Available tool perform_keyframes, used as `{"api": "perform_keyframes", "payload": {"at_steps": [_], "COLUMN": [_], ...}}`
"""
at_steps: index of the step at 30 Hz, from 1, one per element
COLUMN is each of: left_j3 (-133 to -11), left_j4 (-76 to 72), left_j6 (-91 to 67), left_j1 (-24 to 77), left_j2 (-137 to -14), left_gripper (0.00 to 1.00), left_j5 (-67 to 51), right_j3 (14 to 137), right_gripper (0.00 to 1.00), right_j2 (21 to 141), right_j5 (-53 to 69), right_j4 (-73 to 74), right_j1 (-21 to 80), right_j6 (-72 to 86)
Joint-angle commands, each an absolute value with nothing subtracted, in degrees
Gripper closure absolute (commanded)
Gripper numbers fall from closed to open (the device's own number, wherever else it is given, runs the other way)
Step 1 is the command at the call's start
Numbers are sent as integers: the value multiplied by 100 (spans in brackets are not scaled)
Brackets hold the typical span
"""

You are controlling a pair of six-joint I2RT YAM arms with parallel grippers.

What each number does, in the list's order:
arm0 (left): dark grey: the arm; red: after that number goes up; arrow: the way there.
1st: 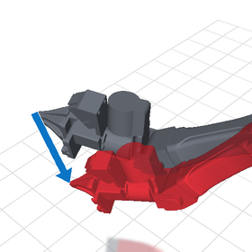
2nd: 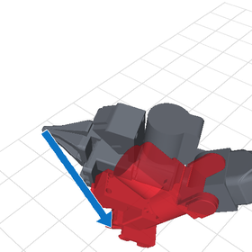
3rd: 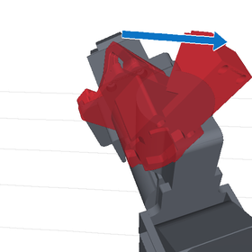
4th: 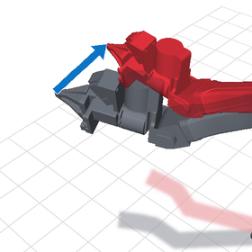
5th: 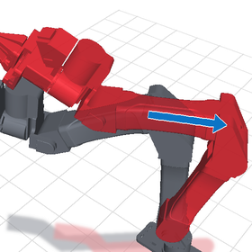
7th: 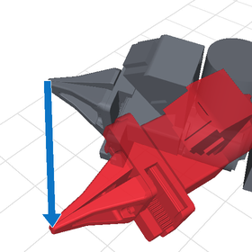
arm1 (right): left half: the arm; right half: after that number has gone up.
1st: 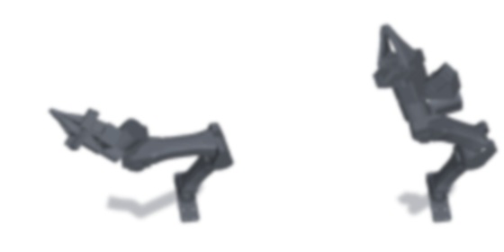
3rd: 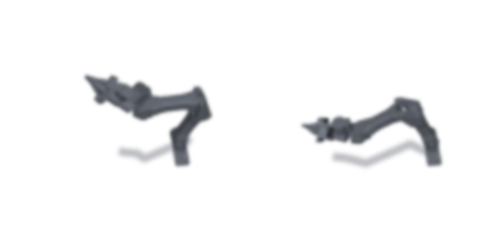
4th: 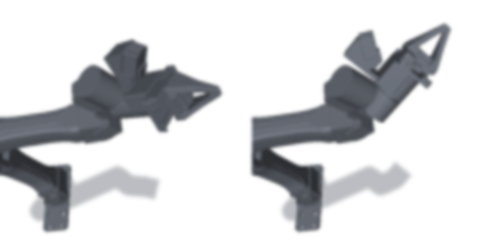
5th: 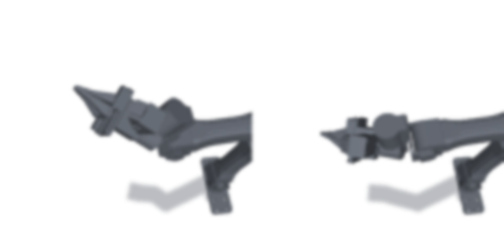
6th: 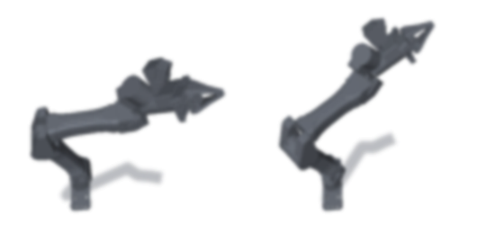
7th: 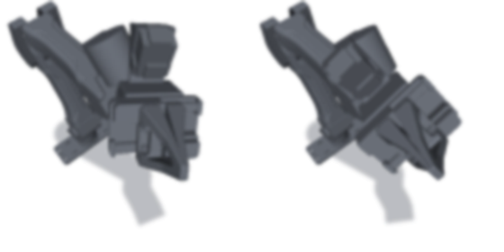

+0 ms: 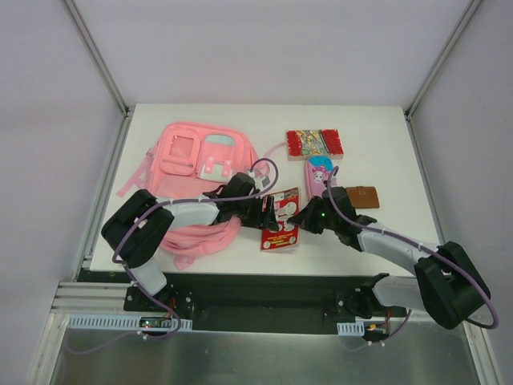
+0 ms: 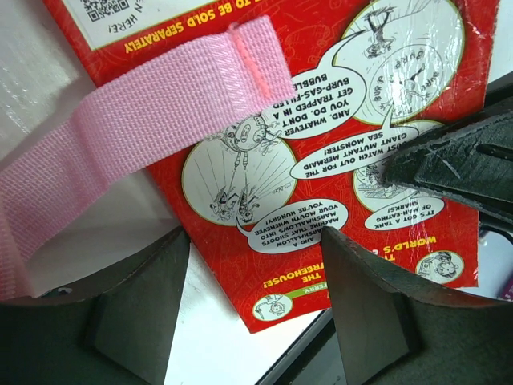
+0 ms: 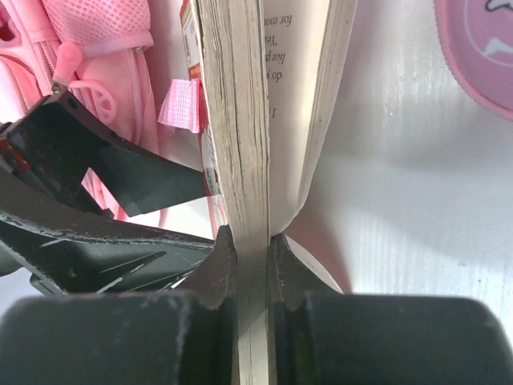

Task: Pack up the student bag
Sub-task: Pick up the book from the center of the board.

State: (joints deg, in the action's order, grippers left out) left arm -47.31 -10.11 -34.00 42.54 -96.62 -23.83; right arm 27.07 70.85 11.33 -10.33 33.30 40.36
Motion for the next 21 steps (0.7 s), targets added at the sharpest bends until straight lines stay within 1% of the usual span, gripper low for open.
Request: {"api": "perform_keyframes", "payload": {"at_steps": [1, 9, 10, 12, 16, 17, 19, 21], "left_j3": [-4755, -5044, -5080, -5089, -4966, -4896, -4739, -4632], "left_j4": [-977, -220, -124, 130, 614, 911, 1168, 1710], "left_j6": [-3279, -2831, -2734, -2655, -2505, -2514, -2592, -2898], "left_j1": [4386, 4403, 4403, 4403, 4395, 4395, 4386, 4377], "left_j2": [-9248, -8219, -7948, -7674, -6674, -6506, -6031, -5601], "left_gripper": [34, 27, 24, 21, 10, 5, 1, 1], "left_j5": [-2479, -2013, -1943, -1671, -802, -426, -142, 324], "right_j3": [3050, 3050, 3041, 3024, 3023, 3032, 3041, 3059], "right_gripper": [99, 99, 99, 99, 99, 99, 99, 99], "right_j2": [6672, 5828, 5644, 5459, 5081, 5045, 4948, 4887], "right_j5": [1134, 729, 756, 852, 1019, 1037, 1046, 1072], "right_j4": [-695, 202, 263, 404, 571, 597, 650, 677], "right_j1": [3428, 3165, 3121, 2945, 2778, 2743, 2742, 2707], "right_j6": [3885, 3630, 3621, 3604, 3639, 3639, 3674, 3683]}}
